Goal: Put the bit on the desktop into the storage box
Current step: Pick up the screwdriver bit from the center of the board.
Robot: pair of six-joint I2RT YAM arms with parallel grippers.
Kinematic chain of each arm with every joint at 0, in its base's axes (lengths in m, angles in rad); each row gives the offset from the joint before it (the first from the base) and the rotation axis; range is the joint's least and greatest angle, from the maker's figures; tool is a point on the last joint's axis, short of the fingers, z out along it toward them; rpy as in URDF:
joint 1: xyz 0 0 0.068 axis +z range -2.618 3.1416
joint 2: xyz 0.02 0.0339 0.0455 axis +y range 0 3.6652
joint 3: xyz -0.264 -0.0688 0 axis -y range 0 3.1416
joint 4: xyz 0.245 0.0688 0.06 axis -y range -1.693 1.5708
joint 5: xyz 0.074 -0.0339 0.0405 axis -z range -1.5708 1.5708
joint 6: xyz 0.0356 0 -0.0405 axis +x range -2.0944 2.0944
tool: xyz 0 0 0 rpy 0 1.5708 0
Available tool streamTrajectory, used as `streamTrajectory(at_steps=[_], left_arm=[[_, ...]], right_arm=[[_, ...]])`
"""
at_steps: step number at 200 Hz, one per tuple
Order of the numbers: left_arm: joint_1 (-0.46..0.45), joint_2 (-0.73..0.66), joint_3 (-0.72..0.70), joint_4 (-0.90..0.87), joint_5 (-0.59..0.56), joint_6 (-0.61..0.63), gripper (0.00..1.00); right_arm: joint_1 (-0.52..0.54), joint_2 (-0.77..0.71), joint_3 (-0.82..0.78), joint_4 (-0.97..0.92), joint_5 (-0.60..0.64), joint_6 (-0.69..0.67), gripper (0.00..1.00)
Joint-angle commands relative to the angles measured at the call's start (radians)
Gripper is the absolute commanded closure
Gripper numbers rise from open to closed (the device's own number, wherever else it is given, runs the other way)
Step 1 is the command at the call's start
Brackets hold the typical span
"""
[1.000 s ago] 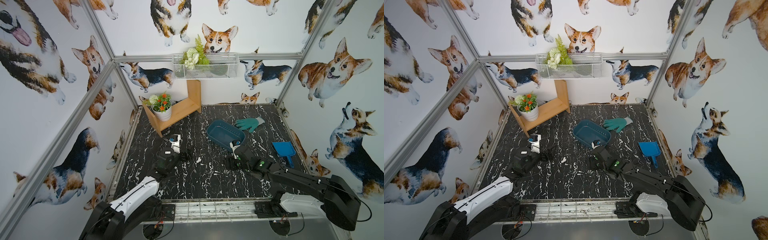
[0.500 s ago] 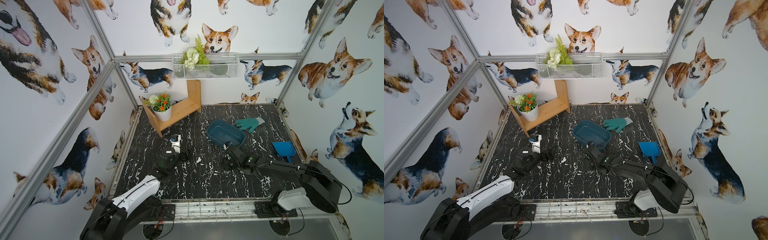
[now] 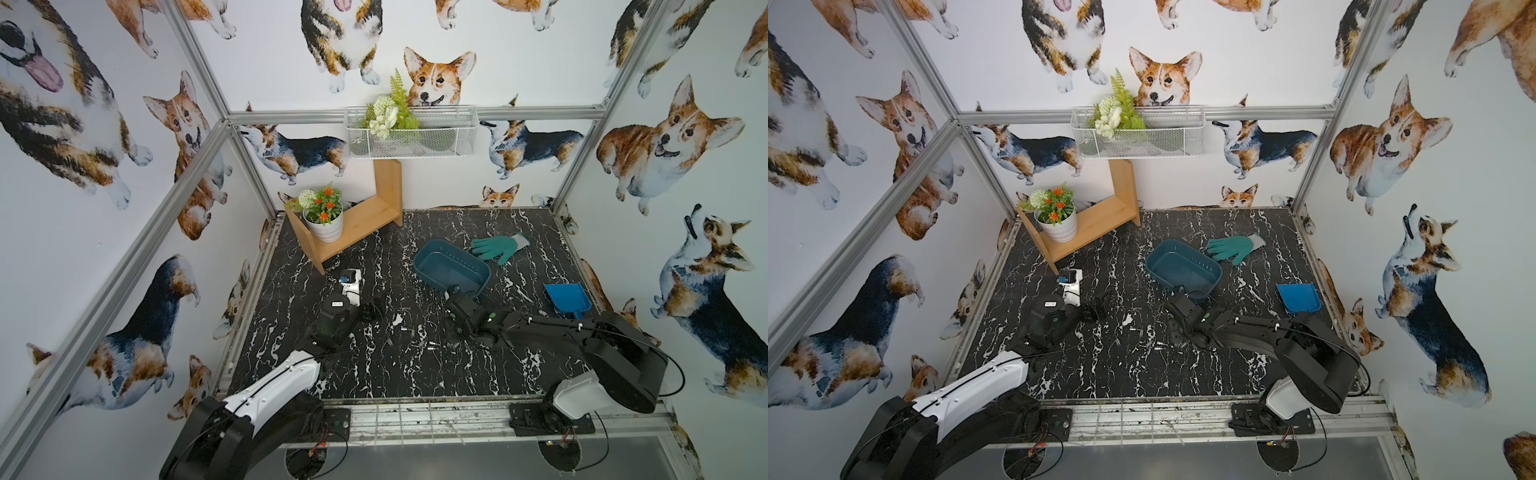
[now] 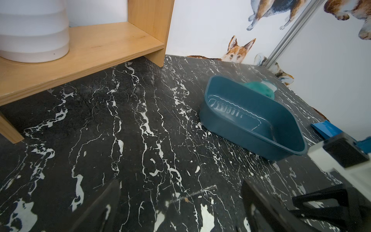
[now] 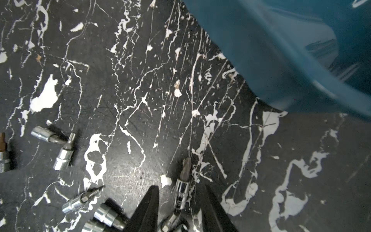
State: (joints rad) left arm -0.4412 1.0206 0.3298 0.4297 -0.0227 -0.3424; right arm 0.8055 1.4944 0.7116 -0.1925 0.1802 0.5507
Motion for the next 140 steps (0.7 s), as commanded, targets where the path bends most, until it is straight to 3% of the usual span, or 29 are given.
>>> streamTrajectory(at_steps=[1, 140], left_arm=[[-0.001, -0.004, 0.004, 0.020, -0.007, 0.011, 0.00], [-0.001, 0.000, 0.006, 0.023, -0.005, 0.007, 0.00]], right_arm=[[0.005, 0.020, 0.013, -0.004, 0.013, 0.011, 0.62], [0.010, 0.083, 0.038, -0.020, 0.002, 0.014, 0.75]])
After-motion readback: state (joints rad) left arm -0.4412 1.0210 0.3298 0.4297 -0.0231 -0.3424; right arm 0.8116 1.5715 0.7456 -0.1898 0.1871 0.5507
